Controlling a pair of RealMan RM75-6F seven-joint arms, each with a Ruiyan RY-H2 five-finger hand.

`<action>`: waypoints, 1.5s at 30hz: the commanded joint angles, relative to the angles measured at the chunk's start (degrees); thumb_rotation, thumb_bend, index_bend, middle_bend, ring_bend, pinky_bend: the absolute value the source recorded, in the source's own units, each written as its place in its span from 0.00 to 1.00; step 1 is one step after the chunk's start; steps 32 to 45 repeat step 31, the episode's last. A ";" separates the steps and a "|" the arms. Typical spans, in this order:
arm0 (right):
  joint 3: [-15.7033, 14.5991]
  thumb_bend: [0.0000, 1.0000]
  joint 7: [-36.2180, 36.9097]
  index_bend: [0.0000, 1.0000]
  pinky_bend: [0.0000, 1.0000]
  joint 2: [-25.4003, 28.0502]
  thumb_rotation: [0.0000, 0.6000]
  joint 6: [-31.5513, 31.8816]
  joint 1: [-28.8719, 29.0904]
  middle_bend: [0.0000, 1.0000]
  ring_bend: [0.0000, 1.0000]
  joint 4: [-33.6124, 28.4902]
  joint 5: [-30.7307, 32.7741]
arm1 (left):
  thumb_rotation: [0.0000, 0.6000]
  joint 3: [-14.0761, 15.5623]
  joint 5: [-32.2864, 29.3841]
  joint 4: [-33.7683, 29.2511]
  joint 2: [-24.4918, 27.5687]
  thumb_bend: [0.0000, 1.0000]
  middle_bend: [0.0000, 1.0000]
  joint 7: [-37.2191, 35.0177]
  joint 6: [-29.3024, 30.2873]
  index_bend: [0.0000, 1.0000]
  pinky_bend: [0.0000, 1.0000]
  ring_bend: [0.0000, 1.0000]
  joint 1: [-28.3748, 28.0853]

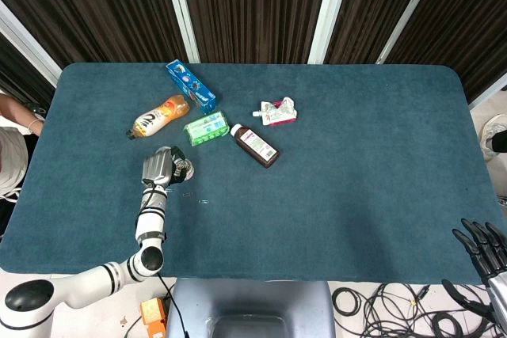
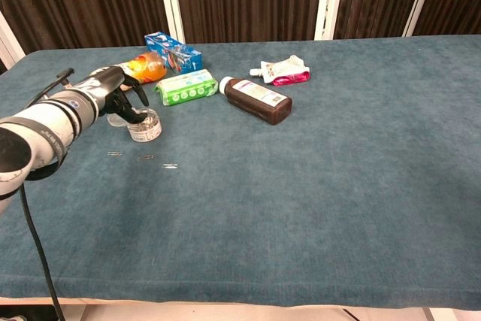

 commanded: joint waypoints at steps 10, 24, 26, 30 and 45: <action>-0.26 0.18 -4.02 0.00 0.00 -0.45 1.00 -2.73 0.68 0.00 0.00 -1.60 -0.44 | 1.00 13.01 22.20 -34.03 18.52 0.35 1.00 -3.80 19.10 0.29 1.00 1.00 15.38; -0.45 0.18 -12.49 0.00 0.00 -1.76 1.00 -8.77 1.91 0.00 0.00 -5.78 0.30 | 1.00 33.39 47.86 -19.64 24.71 0.34 0.07 -13.98 44.41 0.00 0.15 0.00 41.78; -0.23 0.18 -12.99 0.00 0.00 -1.82 1.00 -9.20 1.99 0.00 0.00 -6.30 0.87 | 1.00 33.57 49.69 -18.07 24.49 0.34 0.07 -13.70 45.32 0.00 0.15 0.00 42.73; -0.02 0.18 -13.36 0.00 0.00 -1.85 1.00 -9.05 1.91 0.00 0.00 -6.62 1.17 | 1.00 32.77 50.84 -17.63 24.46 0.34 0.07 -13.69 45.06 0.00 0.14 0.00 43.63; -0.04 0.18 -13.35 0.00 0.00 -1.84 1.00 -9.03 1.89 0.00 0.00 -6.62 1.19 | 1.00 32.60 50.73 -17.73 24.58 0.34 0.07 -13.59 44.48 0.00 0.14 0.00 43.70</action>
